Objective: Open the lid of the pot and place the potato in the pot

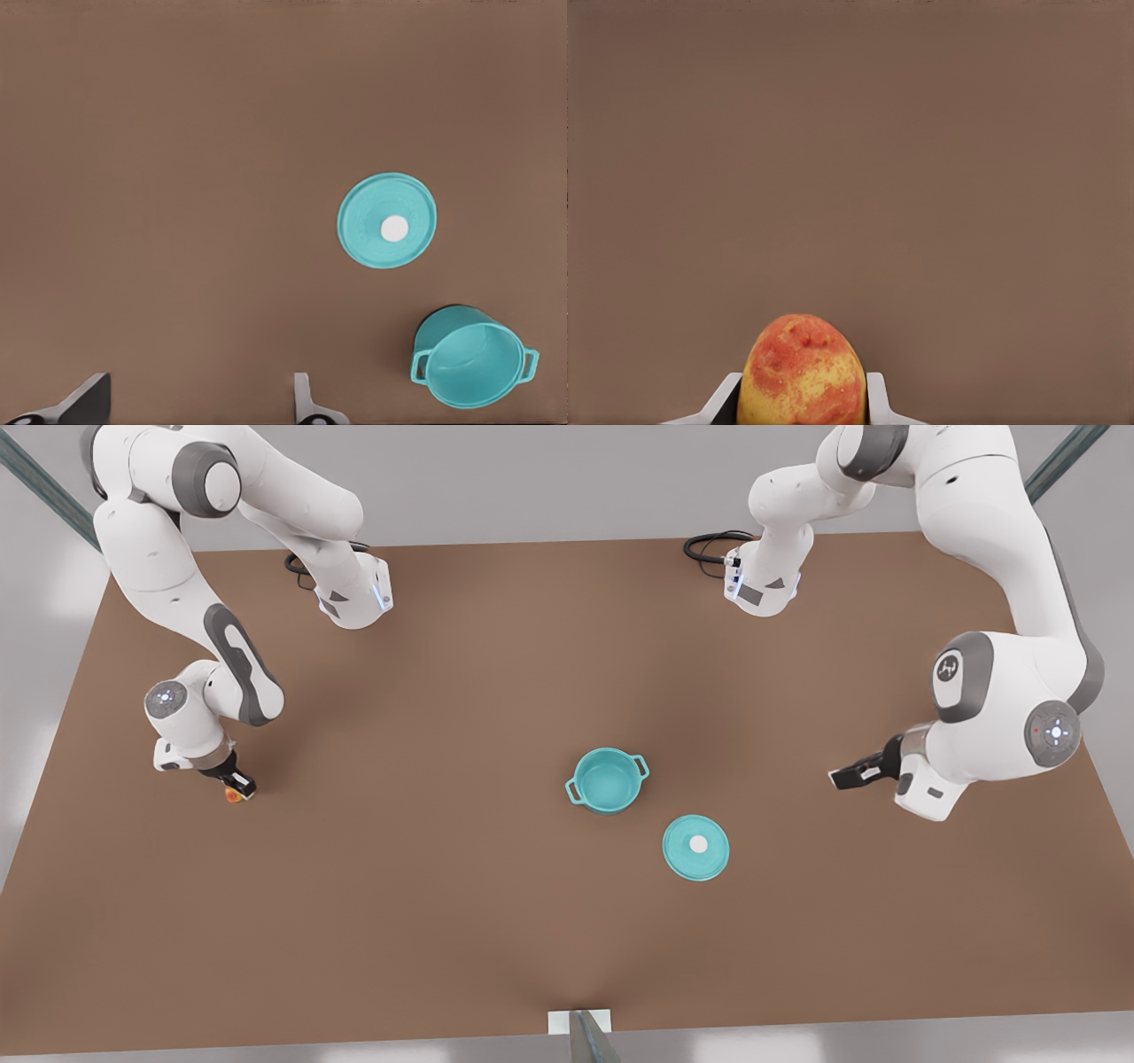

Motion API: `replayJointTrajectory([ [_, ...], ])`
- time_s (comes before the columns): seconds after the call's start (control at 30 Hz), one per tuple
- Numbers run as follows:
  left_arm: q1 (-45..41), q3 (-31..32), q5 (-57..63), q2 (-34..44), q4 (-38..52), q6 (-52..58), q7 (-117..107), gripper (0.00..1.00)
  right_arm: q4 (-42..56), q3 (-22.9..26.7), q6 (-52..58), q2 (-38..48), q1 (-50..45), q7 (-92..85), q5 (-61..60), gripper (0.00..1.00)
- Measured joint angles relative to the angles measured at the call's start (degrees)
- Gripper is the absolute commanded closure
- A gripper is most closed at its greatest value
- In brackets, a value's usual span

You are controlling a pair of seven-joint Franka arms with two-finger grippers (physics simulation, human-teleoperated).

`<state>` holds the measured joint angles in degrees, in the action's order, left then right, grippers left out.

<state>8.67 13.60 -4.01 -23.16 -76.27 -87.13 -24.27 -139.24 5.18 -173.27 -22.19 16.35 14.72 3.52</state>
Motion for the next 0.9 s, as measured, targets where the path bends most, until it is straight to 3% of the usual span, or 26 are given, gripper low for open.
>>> replayJointTrajectory([
  [0.07,-3.13,-3.59,-0.47,-1.66,2.21,0.64,1.56,0.0,0.0,-0.19,0.54,1.16,0.02,0.15,-0.02,0.41],
  [0.1,-10.87,-12.88,-2.15,1.74,-3.82,-0.53,2.48,0.0,0.0,-0.36,0.88,1.65,0.0,0.24,-0.03,0.41],
  [0.13,-15.43,-18.11,-3.69,5.0,-9.41,-2.16,3.44,0.0,0.0,-0.51,1.17,1.92,0.0,0.34,-0.05,0.41],
  [0.2,-18.8,-22.16,-5.74,6.14,-11.99,-4.26,5.14,0.0,0.0,-0.89,1.76,2.37,-0.01,0.56,-0.07,0.42],
  [0.6,-20.45,-23.52,-8.39,6.14,-11.7,-6.43,10.61,0.0,0.46,-6.27,9.04,8.24,-2.28,3.97,-0.69,0.42],
  [0.8,-20.45,-23.52,-8.42,6.14,-11.73,-6.18,11.77,0.0,2.06,-13.5,14.43,10.86,-2.71,8.5,-0.86,0.42],
  [0.9,-20.45,-23.52,-8.42,6.14,-11.73,-6.07,12.23,0.0,5.07,-14.67,18.14,11.21,-6.23,11.67,-1.0,0.43],
])
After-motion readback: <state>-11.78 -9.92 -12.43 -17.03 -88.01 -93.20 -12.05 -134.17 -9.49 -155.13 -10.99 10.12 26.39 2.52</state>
